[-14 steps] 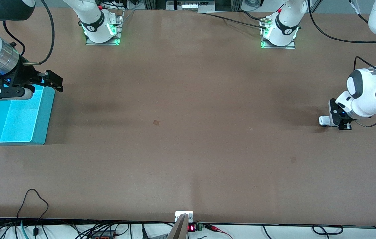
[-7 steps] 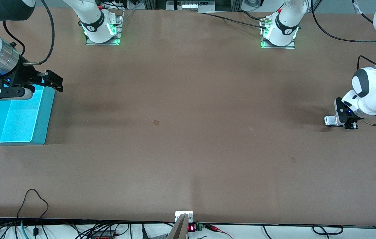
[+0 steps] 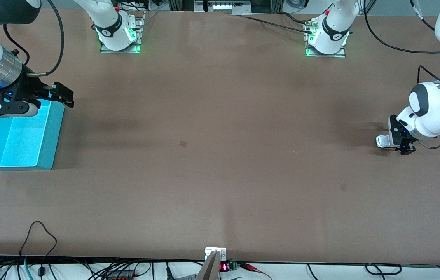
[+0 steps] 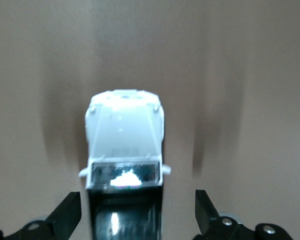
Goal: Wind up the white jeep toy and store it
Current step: 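Open the left gripper and release the jeep onto the table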
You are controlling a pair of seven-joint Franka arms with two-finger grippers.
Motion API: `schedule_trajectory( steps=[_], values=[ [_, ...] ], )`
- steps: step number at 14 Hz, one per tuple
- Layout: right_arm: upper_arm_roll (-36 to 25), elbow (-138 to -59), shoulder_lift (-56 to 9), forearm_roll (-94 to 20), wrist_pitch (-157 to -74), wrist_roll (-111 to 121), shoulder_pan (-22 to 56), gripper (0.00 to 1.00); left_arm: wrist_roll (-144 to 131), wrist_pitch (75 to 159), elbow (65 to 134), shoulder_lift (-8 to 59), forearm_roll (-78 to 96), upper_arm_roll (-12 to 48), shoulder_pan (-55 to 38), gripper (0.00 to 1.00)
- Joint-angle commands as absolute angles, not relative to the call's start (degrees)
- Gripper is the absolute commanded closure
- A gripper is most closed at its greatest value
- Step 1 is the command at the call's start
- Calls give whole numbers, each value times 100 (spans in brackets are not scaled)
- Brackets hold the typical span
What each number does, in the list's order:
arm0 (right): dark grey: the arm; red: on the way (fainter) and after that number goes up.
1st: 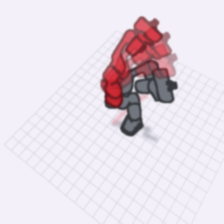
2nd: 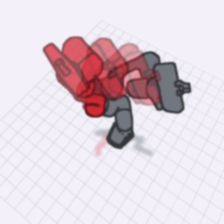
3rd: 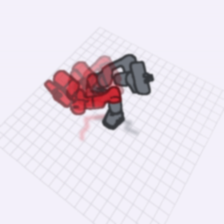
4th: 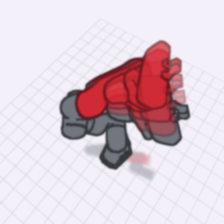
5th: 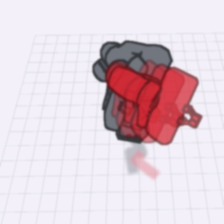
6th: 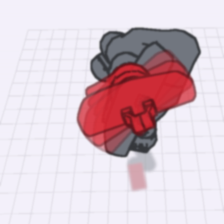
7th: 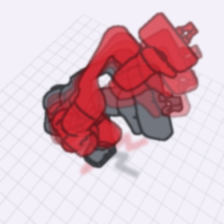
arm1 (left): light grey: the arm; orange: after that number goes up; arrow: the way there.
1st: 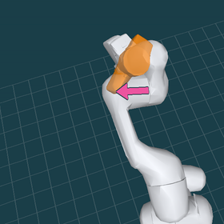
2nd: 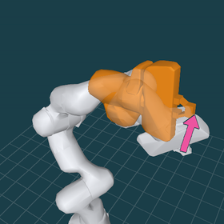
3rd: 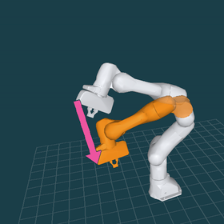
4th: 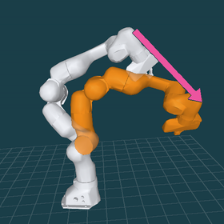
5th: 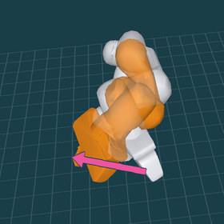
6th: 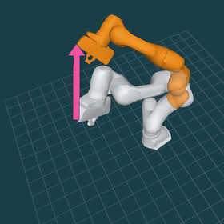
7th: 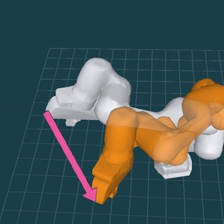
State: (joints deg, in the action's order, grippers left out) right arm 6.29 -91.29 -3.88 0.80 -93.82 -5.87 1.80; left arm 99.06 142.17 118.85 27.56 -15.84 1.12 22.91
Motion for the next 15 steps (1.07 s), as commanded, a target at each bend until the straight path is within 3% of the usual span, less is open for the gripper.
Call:
schedule_trajectory(
  steps=[1, 4, 9, 11, 15],
  values=[
    [642, -9026, -422, 97, -9352, -598, 193, 0, 9897, 13012, 11375, 2452, -1740, 412, 2364, 0],
    [642, -9018, -422, 97, -9352, -589, 193, 0, 9565, 11799, 10628, 2435, -1661, 615, 2355, 0],
    [642, -9018, -422, 97, -9352, -589, 193, 0, 7695, 10724, 9819, 2417, -1652, 1054, 2321, 0],
    [642, -9018, -422, 97, -9352, -589, 193, 0, 6965, 10531, 9617, 2373, -1652, 1387, 2268, 0],
    [642, -9018, -422, 97, -9352, -598, 193, 0, 4945, 9013, 8659, 2356, -1652, 2029, 2206, 0]
  ],
)
